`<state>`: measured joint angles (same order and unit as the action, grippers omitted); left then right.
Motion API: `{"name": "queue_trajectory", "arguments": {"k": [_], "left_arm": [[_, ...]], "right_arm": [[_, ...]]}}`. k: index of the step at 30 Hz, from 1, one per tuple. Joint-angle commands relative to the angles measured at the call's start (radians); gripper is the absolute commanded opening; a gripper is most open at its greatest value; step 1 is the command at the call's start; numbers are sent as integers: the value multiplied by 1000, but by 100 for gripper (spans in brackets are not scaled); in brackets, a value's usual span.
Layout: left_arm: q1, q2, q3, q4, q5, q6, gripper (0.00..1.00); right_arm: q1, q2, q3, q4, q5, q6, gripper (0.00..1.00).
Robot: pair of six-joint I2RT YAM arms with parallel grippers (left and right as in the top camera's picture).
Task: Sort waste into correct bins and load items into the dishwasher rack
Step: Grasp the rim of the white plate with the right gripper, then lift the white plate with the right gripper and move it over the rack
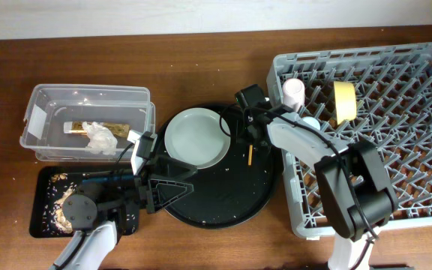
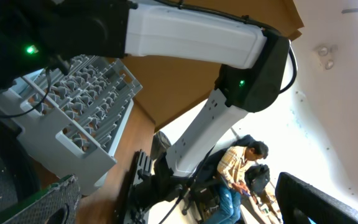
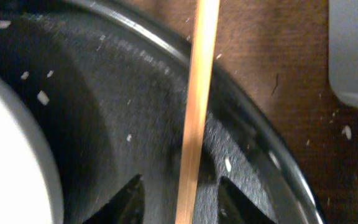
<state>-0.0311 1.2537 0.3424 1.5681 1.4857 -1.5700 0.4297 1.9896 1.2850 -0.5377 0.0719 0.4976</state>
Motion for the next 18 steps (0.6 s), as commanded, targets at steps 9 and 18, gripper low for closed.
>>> {"name": "queue_trajectory", "arguments": {"k": [9,18], "left_arm": [[6,-5,5,18,4,16,99],[6,-5,5,18,4,16,99]], "right_arm": [[1,-153,111,-186,-11,-27,4],[0,-456,110,-763,89,-314,4]]}}
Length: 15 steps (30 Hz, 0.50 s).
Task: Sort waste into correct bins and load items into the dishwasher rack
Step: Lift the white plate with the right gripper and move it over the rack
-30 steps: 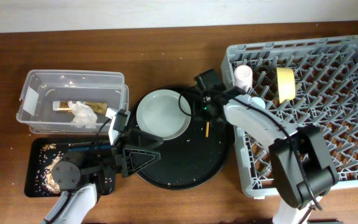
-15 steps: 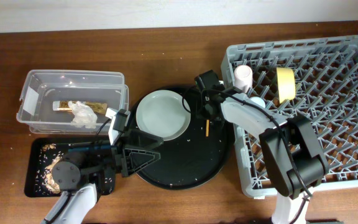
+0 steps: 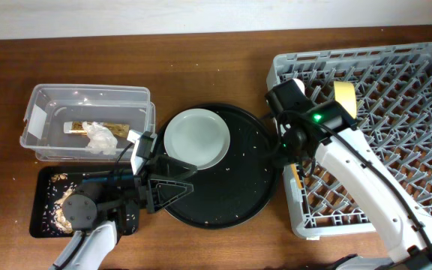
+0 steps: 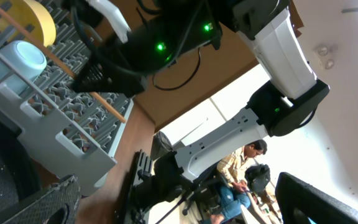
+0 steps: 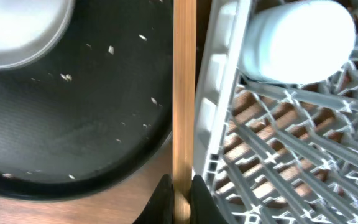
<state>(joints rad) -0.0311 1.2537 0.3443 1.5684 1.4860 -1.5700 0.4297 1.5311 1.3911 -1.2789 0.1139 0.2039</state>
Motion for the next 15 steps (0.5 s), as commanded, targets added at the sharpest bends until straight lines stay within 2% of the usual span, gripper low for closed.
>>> {"name": "queue_trajectory", "arguments": {"k": [1,6,8,15], "left_arm": [[6,-5,3,17,3,16,99],[6,-5,3,17,4,16,99],[6,-5,3,17,4,16,99],[6,-5,3,17,4,16,99]], "right_arm": [[0,2,4,-40,56,-20,4],[-150,2,3,-71,44,6,4],[-191,10,2,-64,-2,-26,4],[-188,157,-1,-64,-17,-40,4]]}}
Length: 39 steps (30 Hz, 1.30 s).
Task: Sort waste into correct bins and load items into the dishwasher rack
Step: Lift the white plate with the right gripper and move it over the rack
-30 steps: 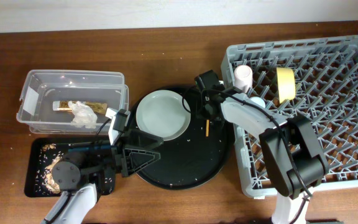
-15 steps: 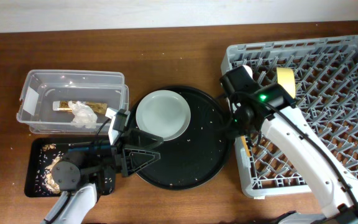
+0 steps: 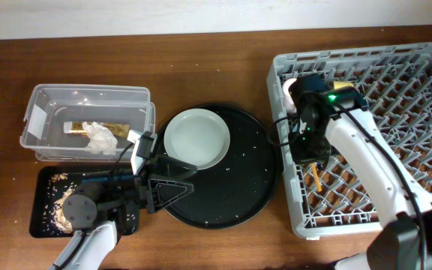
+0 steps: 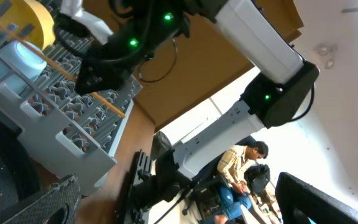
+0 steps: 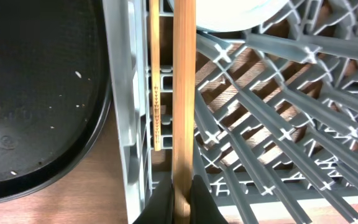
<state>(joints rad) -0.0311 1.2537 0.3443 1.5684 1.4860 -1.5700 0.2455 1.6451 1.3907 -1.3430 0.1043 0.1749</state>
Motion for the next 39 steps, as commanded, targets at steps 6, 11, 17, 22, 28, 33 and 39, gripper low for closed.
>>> {"name": "queue_trajectory", "arguments": {"k": [6,11,17,22,28,33,39], "left_arm": [[6,-5,3,17,4,16,99],[6,-5,3,17,4,16,100],[6,-5,3,17,4,16,99],[6,-5,3,17,4,16,99],[6,-5,3,17,4,16,99],[6,-5,3,17,4,16,99],[6,-5,3,17,4,16,99]], "right_arm": [[-4,112,0,0,-7,-11,34],[-4,112,21,-27,-23,-11,38],[5,112,254,-58,-430,-10,38],[156,114,101,333,-407,105,39],[251,114,-235,927,-253,122,52],[259,220,-288,1095,-250,122,52],[259,303,-284,1150,-269,123,27]]}}
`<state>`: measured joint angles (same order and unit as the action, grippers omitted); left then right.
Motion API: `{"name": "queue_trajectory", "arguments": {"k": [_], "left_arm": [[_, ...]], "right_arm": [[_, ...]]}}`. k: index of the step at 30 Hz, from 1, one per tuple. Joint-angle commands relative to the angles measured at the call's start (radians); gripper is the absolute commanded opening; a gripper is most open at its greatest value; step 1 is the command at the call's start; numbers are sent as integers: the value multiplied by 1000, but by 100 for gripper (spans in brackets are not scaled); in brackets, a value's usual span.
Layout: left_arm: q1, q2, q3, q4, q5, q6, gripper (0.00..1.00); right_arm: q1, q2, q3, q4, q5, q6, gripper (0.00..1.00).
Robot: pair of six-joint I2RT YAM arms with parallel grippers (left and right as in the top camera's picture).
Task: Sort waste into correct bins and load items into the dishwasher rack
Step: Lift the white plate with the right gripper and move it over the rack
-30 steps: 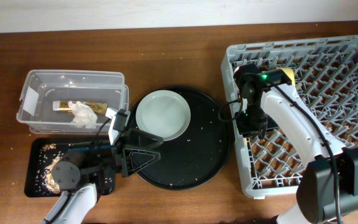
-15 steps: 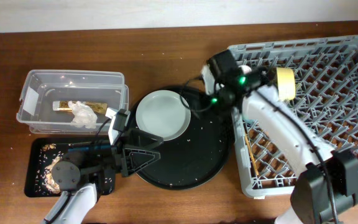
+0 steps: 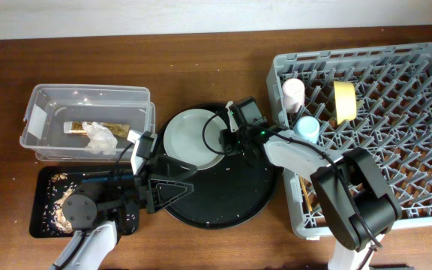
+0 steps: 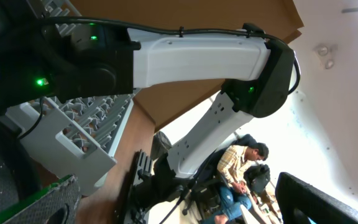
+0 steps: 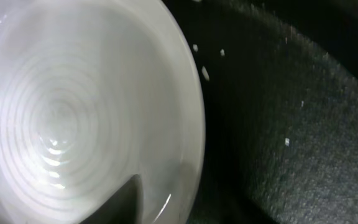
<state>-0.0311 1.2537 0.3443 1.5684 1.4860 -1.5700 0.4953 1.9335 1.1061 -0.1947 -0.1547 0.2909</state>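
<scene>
A white plate [image 3: 193, 139] lies at the back left of the round black tray [image 3: 231, 195]. My right gripper [image 3: 229, 140] is at its right rim, open. In the right wrist view the plate [image 5: 73, 112] fills the left half; one finger [image 5: 129, 199] hangs over it and the other is lost in the dark tray. A wooden chopstick [image 3: 307, 196] lies in the grey dishwasher rack [image 3: 426, 195] near its left wall. My left gripper [image 3: 160, 184] rests open at the tray's left edge; its camera looks up into the room, and its jaws [image 4: 179, 205] hold nothing.
The rack holds a pink cup [image 3: 293, 91], a blue cup [image 3: 307, 127] and a yellow item [image 3: 343, 101]. A clear bin [image 3: 51, 101] with wrappers stands at the back left. In front of it, a square black tray [image 3: 43, 180] holds food scraps.
My right gripper was shut on the chopstick inside the rack's left side. It has let go of it there and is now open at the white plate's right rim. The left arm has not moved.
My right gripper stood open around a chopstick on the black tray. Then it held the chopstick at the rack's left wall, then inside the rack. The chopstick now lies in the rack and the gripper is back over the tray, at the plate.
</scene>
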Motion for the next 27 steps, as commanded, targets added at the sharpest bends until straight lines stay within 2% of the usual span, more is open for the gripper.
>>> {"name": "queue_trajectory", "arguments": {"k": [1,5,12,17,19,20,21,24,26,27], "left_arm": [[6,-5,3,17,4,16,99],[6,-5,3,17,4,16,99],[6,-5,3,17,4,16,99],[6,-5,3,17,4,16,99],[6,-5,3,17,4,16,99],[6,-5,3,17,4,16,99],[6,-5,3,17,4,16,99],[6,-5,3,17,4,16,99],[6,-5,3,17,4,16,100],[6,-5,3,17,4,16,99]], "right_arm": [[9,14,5,2,-22,7,27],[10,19,5,0,-17,6,23],[10,20,5,43,62,7,27],[9,58,5,56,62,6,26],[9,58,6,55,54,44,10],[9,52,7,53,54,64,9],[9,28,10,49,53,66,4],[8,-107,41,1,74,55,4],[7,-260,71,-104,204,0,4],[7,-378,78,-186,352,-98,4]]}}
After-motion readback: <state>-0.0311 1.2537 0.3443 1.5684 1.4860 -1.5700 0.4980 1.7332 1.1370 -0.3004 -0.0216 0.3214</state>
